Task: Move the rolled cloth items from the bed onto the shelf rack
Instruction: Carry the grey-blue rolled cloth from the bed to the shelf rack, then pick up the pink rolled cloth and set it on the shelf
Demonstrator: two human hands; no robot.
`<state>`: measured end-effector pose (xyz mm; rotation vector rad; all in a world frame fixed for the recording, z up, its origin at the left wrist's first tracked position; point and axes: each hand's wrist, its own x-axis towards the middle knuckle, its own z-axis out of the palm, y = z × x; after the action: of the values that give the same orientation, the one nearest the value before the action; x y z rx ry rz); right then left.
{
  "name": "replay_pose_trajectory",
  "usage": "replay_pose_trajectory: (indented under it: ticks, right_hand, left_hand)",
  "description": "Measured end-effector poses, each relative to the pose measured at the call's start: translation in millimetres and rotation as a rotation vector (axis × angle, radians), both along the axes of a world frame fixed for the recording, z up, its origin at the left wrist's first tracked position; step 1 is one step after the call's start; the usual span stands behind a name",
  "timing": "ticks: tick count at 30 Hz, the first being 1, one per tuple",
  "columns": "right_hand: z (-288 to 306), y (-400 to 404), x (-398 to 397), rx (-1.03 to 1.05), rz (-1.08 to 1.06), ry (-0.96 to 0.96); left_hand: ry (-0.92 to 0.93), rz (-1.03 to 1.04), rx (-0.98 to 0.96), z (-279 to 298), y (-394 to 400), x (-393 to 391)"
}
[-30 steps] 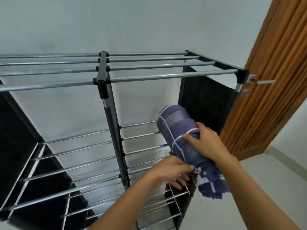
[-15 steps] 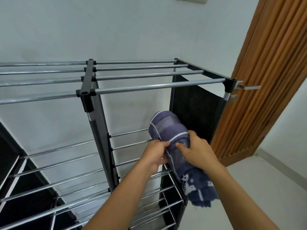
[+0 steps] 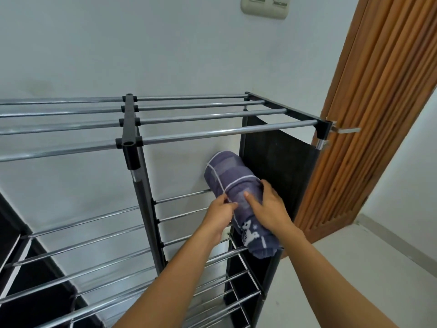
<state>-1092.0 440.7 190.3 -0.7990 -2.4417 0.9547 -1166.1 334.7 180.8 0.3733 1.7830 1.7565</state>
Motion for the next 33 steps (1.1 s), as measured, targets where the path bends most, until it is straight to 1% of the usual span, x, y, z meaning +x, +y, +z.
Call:
replay_pose_trajectory:
  ticks: [1,3,4,5,7,9,10,11,12,13,15,16,18,21,23,25,26,27,29,30,31,33]
  right_hand:
    - [-0.4,-2.3,4.9,0.010,-0.010,0.021]
    - [-1.1,-6.9,22.9,0.008,-0.034,0.069]
    - [-2.5,-8.5,35.6,-0.011,-0.047,0.094]
    - [-6.7,-10.2,52.4,-0.050,-0.063,0.114]
    - [-22.9,-16.2,93.8,-0.144,-0.103,0.128]
    - [-49.9,-21.6,139.1,-0.242,-0.184,0.096]
    - [-66.1,-24.3,162.4,-0.304,-0.249,0.071]
    - [-82.4,-26.8,186.9,-0.370,-0.319,0.037]
    - [-97.2,-29.3,212.1,-0.431,-0.391,0.008]
    - [-110.3,-31.5,238.4,-0.483,-0.469,-0.009]
    - [-127.2,-38.6,293.1,-0.537,-0.614,-0.015]
    - [-130.6,-44.4,319.8,-0.545,-0.680,-0.018]
    - [-133.8,-60.5,375.7,-0.548,-0.809,-0.030]
    - [-137.2,-102.6,461.6,-0.555,-0.980,-0.032]
    - [-144.9,-147.4,521.2,-0.588,-1.108,-0.007]
    - [-154.4,-205.3,577.3,-0.635,-1.249,0.047]
    - [-159.9,-237.1,603.9,-0.671,-1.322,0.085]
    - [-166.3,-270.1,630.5,-0.718,-1.400,0.133]
    - [-173.0,-334.3,679.4,-0.782,-1.559,0.255]
    - [-175.0,-364.1,702.1,-0.789,-1.639,0.318]
    - [-175.6,-391.8,724.0,-0.787,-1.719,0.381]
    - [-168.2,-441.4,760.2,-0.750,-1.883,0.477]
  left_hand:
    - [0.054,0.006,-0.029,-2.8,-1.7,0.7]
    - [0.249,0.058,-0.145,-10.8,-5.4,5.7]
    - [0.363,0.102,-0.166,-14.3,-8.3,11.1]
    - [0.476,0.148,-0.154,-15.3,-12.7,21.0]
    - [0.644,0.195,-0.038,-14.3,-19.8,47.0]
    - [0.699,0.121,0.082,-15.5,-22.0,76.9]
    - [0.720,0.024,0.104,-20.9,-19.8,93.1]
    - [0.743,-0.116,0.092,-27.3,-15.8,111.2]
    - [0.763,-0.302,0.049,-37.0,-9.0,129.7]
    - [0.792,-0.522,-0.026,-47.9,-1.1,148.8]
    - [0.842,-0.974,-0.274,-71.7,15.5,188.1]
    - [0.862,-1.149,-0.384,-83.2,23.0,207.2]
    - [0.911,-1.364,-0.498,-102.7,35.2,246.2]
    - [0.952,-1.568,-0.539,-119.8,41.2,319.2]
    - [0.902,-1.677,-0.501,-125.7,34.3,380.9]
    - [0.744,-1.749,-0.432,-128.5,14.9,447.4]
    - [0.613,-1.771,-0.418,-129.5,1.4,480.1]
    - [0.439,-1.780,-0.432,-130.6,-14.3,512.5]
    - [0.065,-1.764,-0.506,-135.0,-48.7,577.4]
    - [-0.062,-1.761,-0.547,-138.2,-64.5,608.4]
    - [-0.125,-1.774,-0.589,-140.7,-78.8,638.7]
    - [-0.111,-1.824,-0.647,-140.8,-107.6,698.8]
